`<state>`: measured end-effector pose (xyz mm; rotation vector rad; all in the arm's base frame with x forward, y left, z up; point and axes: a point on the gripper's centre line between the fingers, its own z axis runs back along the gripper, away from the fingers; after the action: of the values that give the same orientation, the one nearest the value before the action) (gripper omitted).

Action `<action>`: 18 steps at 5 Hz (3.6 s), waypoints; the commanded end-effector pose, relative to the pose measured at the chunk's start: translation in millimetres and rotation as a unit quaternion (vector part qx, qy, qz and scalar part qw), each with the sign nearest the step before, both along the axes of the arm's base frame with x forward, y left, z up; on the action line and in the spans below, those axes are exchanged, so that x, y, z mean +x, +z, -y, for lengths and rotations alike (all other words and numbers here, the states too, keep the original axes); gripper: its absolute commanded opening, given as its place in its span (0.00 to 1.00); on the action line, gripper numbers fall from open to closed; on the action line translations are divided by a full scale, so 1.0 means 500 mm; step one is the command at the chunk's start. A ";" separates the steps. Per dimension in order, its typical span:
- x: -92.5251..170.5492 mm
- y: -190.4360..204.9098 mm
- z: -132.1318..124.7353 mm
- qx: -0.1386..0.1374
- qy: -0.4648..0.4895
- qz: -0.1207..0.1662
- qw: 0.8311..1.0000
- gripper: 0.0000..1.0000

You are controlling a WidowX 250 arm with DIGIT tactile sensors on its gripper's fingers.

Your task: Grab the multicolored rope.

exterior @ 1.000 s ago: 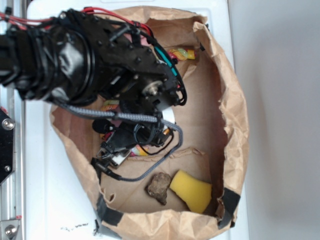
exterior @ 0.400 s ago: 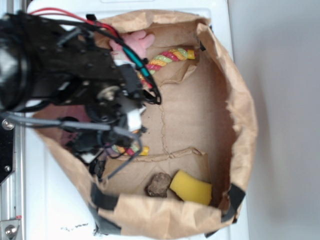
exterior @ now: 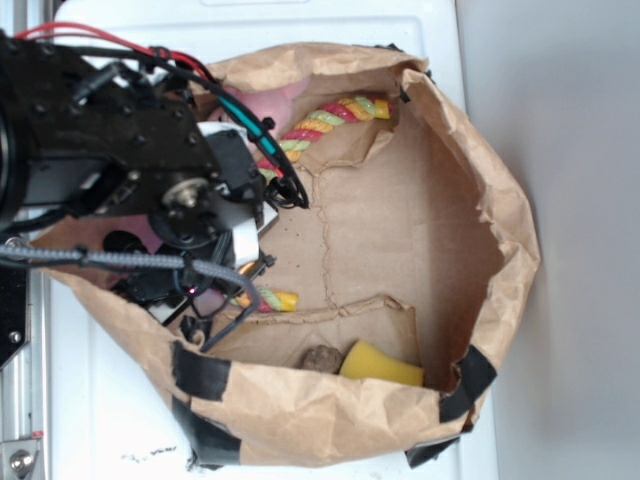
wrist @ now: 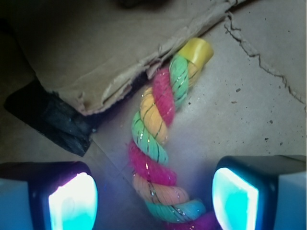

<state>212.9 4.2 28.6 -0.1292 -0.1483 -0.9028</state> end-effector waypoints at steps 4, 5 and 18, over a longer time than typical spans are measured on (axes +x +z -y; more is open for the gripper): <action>0.048 -0.081 0.048 0.001 0.003 0.056 0.998 1.00; 0.045 -0.068 0.043 -0.002 0.008 0.068 0.998 0.00; 0.126 0.247 0.019 0.007 0.397 0.050 0.916 0.00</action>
<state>272.8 -3.8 133.2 -0.0082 -0.2000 -0.0889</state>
